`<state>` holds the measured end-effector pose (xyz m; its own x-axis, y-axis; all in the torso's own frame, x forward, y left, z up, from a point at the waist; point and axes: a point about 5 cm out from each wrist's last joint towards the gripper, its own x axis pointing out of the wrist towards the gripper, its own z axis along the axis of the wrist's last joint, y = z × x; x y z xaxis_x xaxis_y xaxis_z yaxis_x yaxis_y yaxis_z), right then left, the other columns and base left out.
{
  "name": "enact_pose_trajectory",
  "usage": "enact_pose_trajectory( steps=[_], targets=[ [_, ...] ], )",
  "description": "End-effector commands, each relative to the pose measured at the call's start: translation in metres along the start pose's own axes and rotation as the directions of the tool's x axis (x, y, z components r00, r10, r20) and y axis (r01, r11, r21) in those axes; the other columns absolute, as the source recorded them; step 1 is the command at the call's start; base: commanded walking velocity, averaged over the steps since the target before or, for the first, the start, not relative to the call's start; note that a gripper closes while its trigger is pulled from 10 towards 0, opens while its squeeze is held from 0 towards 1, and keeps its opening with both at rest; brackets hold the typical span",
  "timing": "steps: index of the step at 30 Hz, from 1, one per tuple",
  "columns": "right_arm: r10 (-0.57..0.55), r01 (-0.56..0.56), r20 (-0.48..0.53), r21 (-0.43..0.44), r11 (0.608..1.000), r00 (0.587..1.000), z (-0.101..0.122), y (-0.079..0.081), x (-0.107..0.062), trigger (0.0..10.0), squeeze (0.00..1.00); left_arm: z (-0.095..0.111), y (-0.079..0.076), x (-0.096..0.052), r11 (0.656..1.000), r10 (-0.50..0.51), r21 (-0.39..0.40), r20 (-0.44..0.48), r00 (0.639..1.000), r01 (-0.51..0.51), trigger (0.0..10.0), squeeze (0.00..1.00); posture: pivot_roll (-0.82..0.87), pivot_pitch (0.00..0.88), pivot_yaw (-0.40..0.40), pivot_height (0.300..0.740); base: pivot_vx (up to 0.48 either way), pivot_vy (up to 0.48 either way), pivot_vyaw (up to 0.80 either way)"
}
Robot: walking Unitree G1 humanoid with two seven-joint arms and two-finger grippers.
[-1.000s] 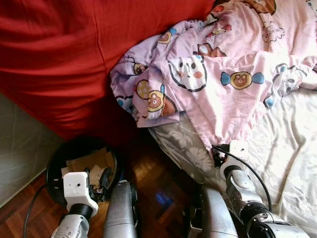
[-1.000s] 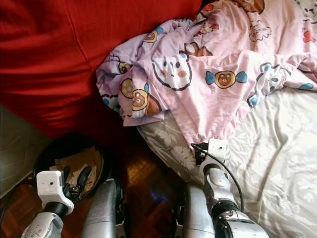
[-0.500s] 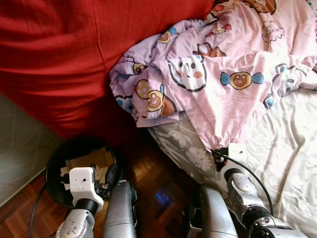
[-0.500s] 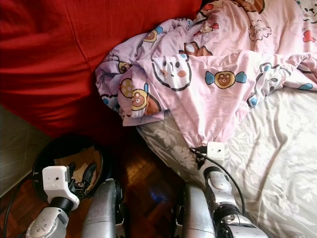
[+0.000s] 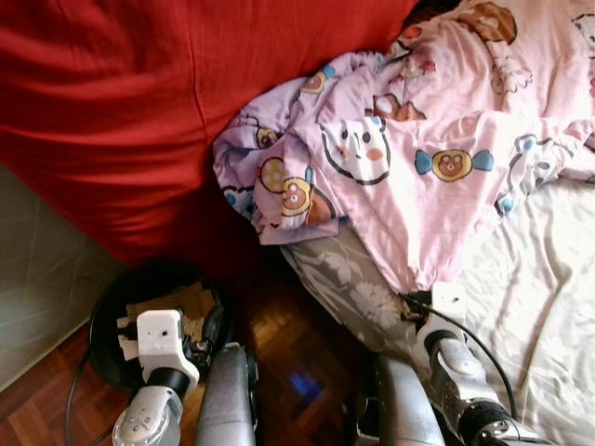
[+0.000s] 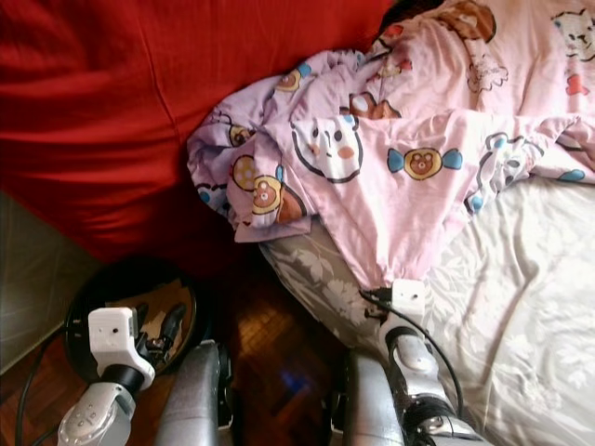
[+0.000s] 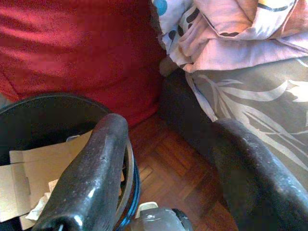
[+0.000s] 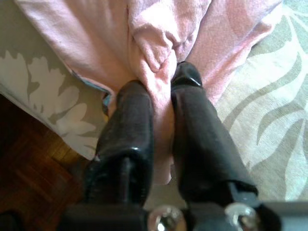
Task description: Clean up the room
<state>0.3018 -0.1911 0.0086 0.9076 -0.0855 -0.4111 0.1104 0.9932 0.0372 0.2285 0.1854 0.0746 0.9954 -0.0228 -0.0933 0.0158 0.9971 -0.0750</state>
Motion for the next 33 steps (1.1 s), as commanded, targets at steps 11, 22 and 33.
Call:
enact_pose_trajectory(
  steps=[11, 22, 33],
  targets=[
    [-0.02, 0.02, -0.008, 0.034, 0.999, 1.0, -0.006, -0.003, -0.003, 0.0, 0.0, -0.006, 0.009, 0.006, 0.999, 0.041, 0.007, 0.004, 0.999, -0.041, 10.0, 0.0, 0.14, 0.223, -0.023, 0.612, 0.0, 0.0, 0.0],
    [-0.049, 0.046, 0.07, 0.048, 0.998, 0.996, -0.01, -0.017, -0.011, 0.0, 0.0, -0.008, 0.006, 0.014, 0.999, 0.043, -0.003, 0.016, 0.999, -0.043, 10.0, 0.0, 0.1, 0.218, -0.035, 0.612, 0.0, 0.0, 0.0],
    [-0.002, -0.021, 0.209, 0.106, 0.994, 0.978, -0.01, 0.002, -0.029, 10.0, 0.0, -0.011, 0.007, 0.017, 0.999, 0.049, -0.005, 0.017, 0.999, -0.049, 10.0, 0.0, 0.08, 0.219, -0.037, 0.612, 0.0, 0.0, 0.0]
  ],
)
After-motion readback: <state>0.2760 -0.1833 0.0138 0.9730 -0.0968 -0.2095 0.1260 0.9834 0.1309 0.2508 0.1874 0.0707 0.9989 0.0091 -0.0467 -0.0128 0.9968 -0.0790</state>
